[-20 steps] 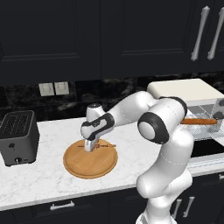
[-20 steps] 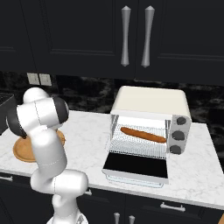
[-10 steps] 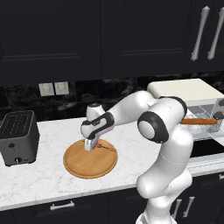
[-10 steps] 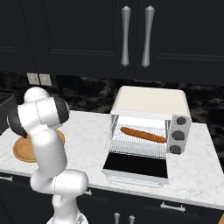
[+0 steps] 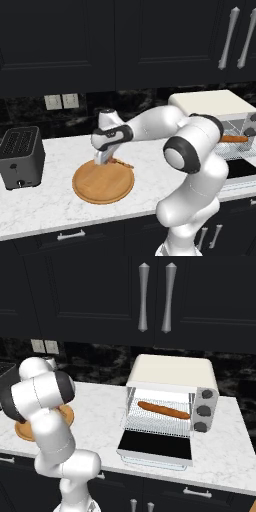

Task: Pick up the kebab skewer and baguette bread, and place them inside the toaster oven. Close the toaster oven door and start by setting the timer.

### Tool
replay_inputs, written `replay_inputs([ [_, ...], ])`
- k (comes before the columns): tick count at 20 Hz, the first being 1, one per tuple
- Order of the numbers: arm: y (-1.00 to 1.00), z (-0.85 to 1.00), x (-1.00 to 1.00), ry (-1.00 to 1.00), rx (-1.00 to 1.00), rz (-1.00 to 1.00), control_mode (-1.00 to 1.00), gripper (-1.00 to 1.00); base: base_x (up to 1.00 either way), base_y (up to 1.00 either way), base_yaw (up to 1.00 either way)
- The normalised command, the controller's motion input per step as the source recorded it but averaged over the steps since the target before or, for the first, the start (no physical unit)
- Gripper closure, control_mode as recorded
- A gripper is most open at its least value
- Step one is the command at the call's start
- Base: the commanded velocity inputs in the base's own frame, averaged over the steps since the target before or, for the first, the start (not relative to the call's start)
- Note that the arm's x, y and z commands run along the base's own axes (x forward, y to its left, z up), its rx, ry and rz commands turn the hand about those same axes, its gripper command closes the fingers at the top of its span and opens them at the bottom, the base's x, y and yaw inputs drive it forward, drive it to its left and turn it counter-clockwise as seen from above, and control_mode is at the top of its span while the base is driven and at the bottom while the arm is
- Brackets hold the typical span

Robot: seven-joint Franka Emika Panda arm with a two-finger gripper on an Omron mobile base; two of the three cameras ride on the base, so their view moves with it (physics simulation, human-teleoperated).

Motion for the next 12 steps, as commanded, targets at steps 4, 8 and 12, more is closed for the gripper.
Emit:
replay_inputs([
  [4,-0.34,0.09,-0.25,0.0,0.0,-0.33,-1.0,1.0,0.0,0.0,0.0],
  [8,-0.83,0.18,-0.46,0.0,0.03,-0.38,-1.0,1.0,0.0,0.0,0.0],
  [12,-0.71,0.26,-0.36,0.0,0.04,-0.44,-1.0,1.0,0.0,0.0,0.0],
])
